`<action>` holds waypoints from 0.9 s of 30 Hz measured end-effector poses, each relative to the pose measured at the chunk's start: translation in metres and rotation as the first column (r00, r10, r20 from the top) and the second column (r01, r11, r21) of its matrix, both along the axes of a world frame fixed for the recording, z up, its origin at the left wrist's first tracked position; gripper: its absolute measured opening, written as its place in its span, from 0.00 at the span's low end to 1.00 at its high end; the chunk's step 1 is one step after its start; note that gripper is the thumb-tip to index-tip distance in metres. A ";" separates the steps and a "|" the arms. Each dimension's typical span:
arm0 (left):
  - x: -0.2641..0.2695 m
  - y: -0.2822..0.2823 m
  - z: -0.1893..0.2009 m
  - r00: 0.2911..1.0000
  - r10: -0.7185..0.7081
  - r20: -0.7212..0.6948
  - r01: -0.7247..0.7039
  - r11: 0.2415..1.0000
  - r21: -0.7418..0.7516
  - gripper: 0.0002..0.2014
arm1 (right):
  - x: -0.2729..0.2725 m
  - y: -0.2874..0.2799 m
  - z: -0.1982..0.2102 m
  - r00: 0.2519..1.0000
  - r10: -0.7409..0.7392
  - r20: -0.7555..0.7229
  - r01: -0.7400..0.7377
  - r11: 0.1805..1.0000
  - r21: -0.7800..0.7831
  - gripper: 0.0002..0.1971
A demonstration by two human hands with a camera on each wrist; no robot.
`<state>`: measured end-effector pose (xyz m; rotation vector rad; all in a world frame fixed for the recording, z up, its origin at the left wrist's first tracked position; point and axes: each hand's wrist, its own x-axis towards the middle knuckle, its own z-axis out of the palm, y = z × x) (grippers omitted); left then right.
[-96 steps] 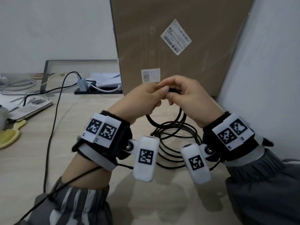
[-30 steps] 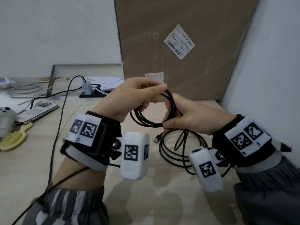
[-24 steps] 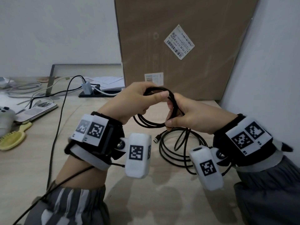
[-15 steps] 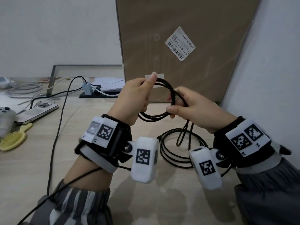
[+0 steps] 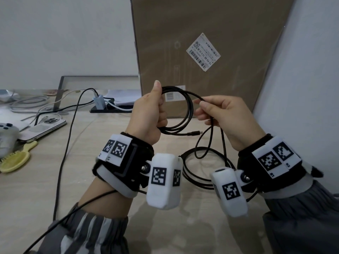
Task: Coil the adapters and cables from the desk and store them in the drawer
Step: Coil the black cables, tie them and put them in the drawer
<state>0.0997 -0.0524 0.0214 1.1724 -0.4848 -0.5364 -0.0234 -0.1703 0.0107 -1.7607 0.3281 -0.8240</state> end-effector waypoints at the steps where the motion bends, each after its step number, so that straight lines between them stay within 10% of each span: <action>1: -0.001 0.000 0.000 1.000 -0.015 0.002 0.015 1.000 0.009 0.22 | 0.001 0.002 -0.001 1.000 -0.009 0.023 0.007 0.998 0.058 0.09; 17: -0.005 -0.006 0.000 0.980 0.047 -0.192 -0.077 0.985 -0.151 0.22 | 0.001 0.019 0.002 0.973 0.199 -0.122 -0.190 0.979 0.080 0.16; 27: -0.008 -0.006 0.002 0.902 0.033 -0.430 -0.206 0.909 -0.362 0.22 | 0.004 0.021 0.000 0.848 0.469 0.245 -0.525 0.807 0.272 0.31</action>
